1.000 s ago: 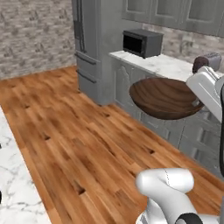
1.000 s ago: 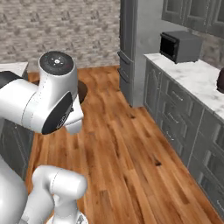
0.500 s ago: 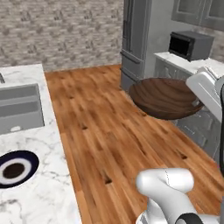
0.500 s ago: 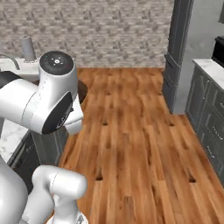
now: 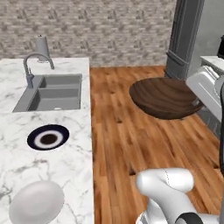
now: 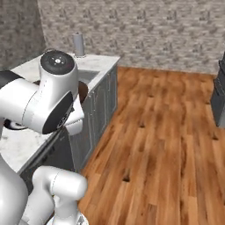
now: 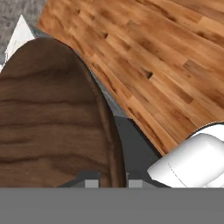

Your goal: Move the bowls from the cabinet to the plates on the dining table.

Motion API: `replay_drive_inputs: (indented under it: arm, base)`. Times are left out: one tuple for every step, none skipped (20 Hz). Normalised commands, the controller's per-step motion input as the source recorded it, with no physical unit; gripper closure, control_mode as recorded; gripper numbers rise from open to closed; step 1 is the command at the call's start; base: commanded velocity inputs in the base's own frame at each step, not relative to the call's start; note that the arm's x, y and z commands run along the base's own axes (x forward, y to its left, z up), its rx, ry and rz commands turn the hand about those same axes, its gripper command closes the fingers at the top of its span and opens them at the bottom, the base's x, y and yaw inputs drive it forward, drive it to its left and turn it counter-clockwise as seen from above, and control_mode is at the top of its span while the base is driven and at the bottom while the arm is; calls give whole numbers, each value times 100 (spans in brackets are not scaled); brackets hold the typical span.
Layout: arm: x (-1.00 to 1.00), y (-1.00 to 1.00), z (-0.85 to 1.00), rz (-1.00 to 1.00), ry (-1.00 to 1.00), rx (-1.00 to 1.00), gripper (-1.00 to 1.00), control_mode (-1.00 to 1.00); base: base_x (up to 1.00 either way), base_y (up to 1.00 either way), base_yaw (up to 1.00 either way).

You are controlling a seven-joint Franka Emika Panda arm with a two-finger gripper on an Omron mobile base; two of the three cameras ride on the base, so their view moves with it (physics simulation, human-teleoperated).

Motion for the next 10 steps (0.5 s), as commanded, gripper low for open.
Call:
replay_drive_inputs:
  arm:
    - [0, 0, 0, 0, 0, 0, 100, 100]
    - [0, 0, 0, 0, 0, 0, 100, 100]
    - [0, 0, 0, 0, 0, 0, 100, 100]
    - [0, 0, 0, 0, 0, 0, 100, 100]
    - [0, 0, 0, 0, 0, 0, 100, 100]
    - [0, 0, 0, 0, 0, 0, 100, 100]
    - [0, 0, 0, 0, 0, 0, 100, 100]
    - [0, 0, 0, 0, 0, 0, 100, 100]
    - [0, 0, 0, 0, 0, 0, 100, 100]
    - [0, 0, 0, 0, 0, 0, 100, 100]
  base:
    - [-47, 2, 48]
    - [-46, 1, 48]
    - [-44, 3, 48]
    - [-41, 6, 48]
    - [-39, 8, 48]
    - [-29, 7, 48]
    - [-24, 8, 48]
    - [-17, 9, 49]
    - [-9, 9, 49]
    - [0, 6, 49]
